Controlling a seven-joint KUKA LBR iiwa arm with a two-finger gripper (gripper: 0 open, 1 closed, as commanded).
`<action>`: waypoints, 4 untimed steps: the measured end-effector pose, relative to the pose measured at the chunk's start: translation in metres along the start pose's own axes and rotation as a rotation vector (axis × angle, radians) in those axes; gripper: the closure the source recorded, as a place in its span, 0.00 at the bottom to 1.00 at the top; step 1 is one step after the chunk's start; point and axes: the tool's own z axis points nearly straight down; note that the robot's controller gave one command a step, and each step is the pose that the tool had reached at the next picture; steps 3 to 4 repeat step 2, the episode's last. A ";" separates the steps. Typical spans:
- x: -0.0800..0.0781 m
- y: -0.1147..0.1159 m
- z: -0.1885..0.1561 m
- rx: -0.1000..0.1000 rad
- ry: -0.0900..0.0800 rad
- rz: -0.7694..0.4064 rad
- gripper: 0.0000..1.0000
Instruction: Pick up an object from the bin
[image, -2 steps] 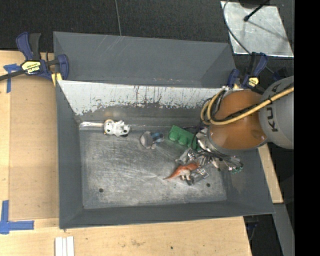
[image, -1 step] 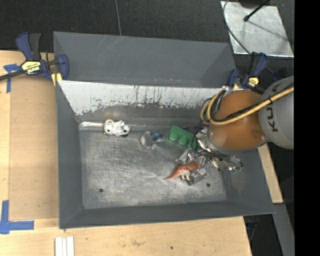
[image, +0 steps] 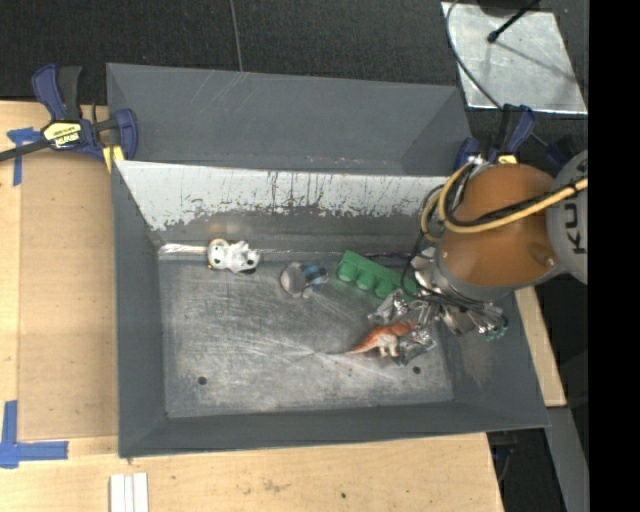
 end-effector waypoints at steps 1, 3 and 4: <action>0.017 0.006 -0.061 0.003 -0.002 0.021 1.00; -0.006 0.015 -0.112 0.005 -0.005 0.016 1.00; -0.006 0.015 -0.112 0.005 -0.005 0.016 1.00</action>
Offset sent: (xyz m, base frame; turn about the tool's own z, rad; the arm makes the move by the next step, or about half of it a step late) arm 0.0034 0.0203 0.1177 0.0122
